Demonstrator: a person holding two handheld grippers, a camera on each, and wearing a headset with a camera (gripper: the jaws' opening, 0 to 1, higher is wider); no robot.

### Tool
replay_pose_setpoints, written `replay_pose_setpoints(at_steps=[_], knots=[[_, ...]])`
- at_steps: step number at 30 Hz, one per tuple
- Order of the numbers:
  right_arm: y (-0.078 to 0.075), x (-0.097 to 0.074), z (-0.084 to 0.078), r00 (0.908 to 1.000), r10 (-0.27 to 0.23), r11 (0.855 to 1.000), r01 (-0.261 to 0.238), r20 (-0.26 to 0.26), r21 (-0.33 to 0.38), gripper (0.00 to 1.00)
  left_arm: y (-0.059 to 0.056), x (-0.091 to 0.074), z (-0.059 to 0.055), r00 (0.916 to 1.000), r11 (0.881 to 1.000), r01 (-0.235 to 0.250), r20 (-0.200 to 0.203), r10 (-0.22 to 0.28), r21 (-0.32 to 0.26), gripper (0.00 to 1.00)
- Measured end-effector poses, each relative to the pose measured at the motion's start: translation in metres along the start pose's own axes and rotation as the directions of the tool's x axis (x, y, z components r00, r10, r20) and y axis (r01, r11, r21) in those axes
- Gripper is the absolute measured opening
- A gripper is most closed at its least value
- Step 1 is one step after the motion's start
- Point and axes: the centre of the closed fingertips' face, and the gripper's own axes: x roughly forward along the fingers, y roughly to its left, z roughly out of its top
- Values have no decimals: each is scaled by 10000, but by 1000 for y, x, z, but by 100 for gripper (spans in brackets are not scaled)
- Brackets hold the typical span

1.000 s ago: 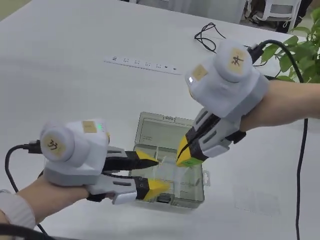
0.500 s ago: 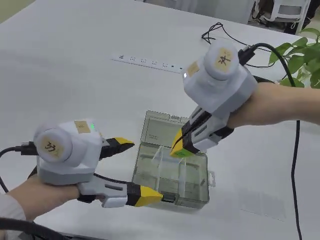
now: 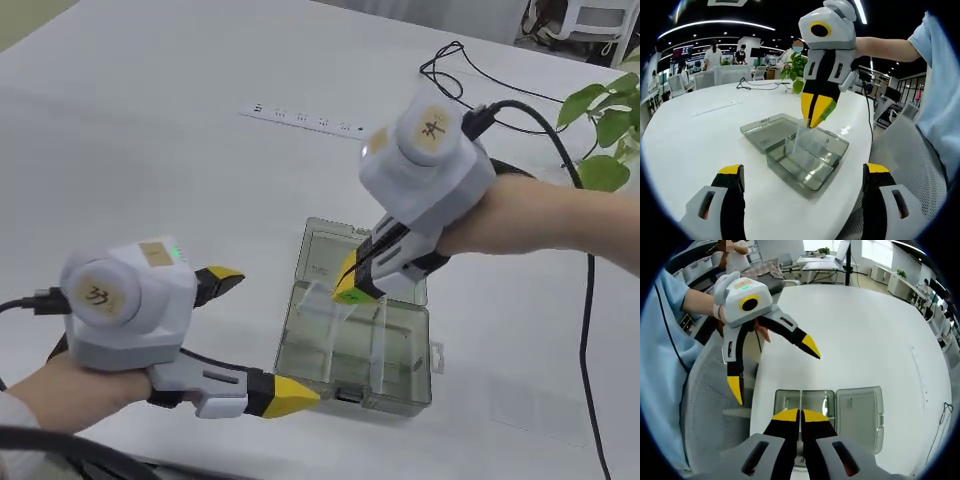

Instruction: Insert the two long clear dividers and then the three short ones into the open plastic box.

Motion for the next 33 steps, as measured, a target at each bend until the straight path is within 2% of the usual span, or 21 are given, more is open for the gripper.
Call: replay_pose_setpoints(at_steps=[19, 25, 33], knots=[[-4, 15, -5, 9999, 118, 9999, -117, -82, 89, 2, 1, -3, -8, 10000, 9994, -56, -42, 54, -327, 100], [-4, 17, -2, 9999, 113, 9999, -113, -76, -36, 2, 2, -3, -9, 10000, 9994, -50, -76, 47, -347, 98], [-3, 30, -3, 9994, 24, 9996, -34, -340, -295, 2, 2, -3, -10, 10000, 9990, -64, -54, 61, -448, 97]])
